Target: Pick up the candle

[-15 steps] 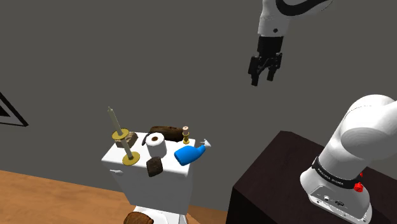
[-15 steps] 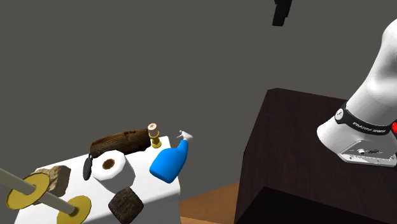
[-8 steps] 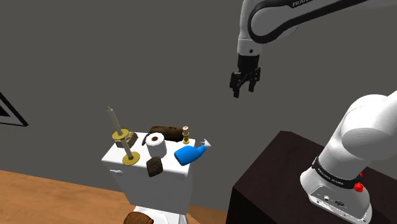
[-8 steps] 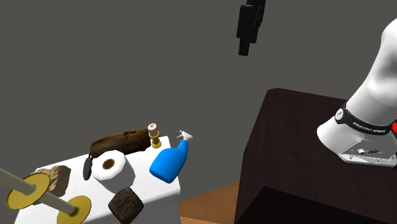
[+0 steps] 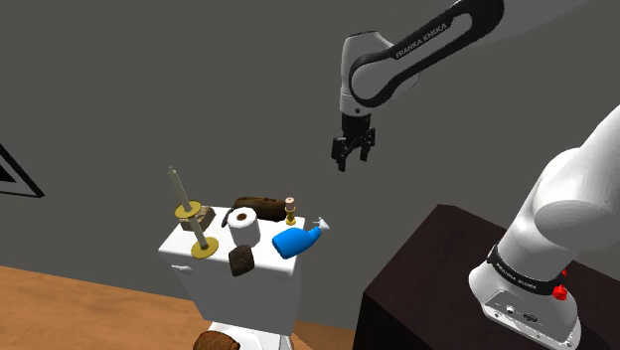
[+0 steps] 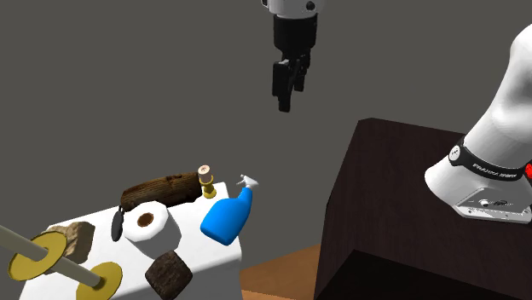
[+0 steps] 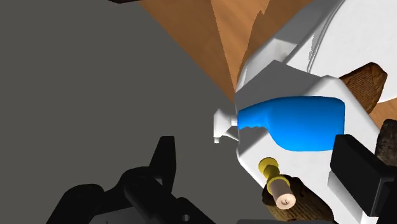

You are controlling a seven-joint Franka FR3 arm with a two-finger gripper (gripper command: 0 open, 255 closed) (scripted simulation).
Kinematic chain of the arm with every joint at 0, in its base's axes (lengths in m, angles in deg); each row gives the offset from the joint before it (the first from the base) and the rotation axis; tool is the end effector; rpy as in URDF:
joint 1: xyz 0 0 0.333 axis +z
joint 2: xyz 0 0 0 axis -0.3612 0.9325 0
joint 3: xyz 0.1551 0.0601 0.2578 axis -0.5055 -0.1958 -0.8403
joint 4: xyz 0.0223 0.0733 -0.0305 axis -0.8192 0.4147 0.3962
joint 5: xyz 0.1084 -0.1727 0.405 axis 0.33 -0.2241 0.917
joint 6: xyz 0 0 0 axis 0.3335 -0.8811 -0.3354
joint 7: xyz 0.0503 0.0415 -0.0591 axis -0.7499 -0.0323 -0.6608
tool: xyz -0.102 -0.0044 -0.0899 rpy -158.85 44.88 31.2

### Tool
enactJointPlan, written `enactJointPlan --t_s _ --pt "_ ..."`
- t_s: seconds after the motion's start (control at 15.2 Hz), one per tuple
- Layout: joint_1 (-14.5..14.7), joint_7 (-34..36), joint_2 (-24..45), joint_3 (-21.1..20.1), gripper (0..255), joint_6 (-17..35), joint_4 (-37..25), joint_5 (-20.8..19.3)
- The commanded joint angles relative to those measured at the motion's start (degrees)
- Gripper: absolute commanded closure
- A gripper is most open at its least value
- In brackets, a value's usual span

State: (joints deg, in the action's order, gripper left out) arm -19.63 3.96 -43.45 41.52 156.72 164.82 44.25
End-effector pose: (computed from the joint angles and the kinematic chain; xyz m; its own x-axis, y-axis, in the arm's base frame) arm 0.5051 0.0657 0.3029 0.9918 -0.1121 -0.0616 -0.1145 -0.9927 -0.0373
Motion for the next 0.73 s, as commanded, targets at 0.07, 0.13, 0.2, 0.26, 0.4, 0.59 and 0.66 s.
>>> enactJointPlan --t_s 0.07,0.13,0.2,0.26,0.4,0.59,0.66 --pt "0.5 1.1 7.2 -1.0 0 4.1 -3.4 -1.0" --pt "0.6 1.5 9.5 -1.2 0 5.3 -4.5 -1.4" --pt "0.7 1.8 11.7 -1.3 0 6.4 -5.7 -1.9" --pt "0.9 2.2 14.0 -1.5 0 7.4 -7.0 -2.4" --pt "1.3 3.0 18.6 -1.6 0 9.3 -9.8 -3.5" --pt "2.1 4.1 25.4 -1.6 0 11.5 -14.5 -5.2" --pt "2.4 4.5 27.7 -1.6 0 12.1 -16.2 -5.8"
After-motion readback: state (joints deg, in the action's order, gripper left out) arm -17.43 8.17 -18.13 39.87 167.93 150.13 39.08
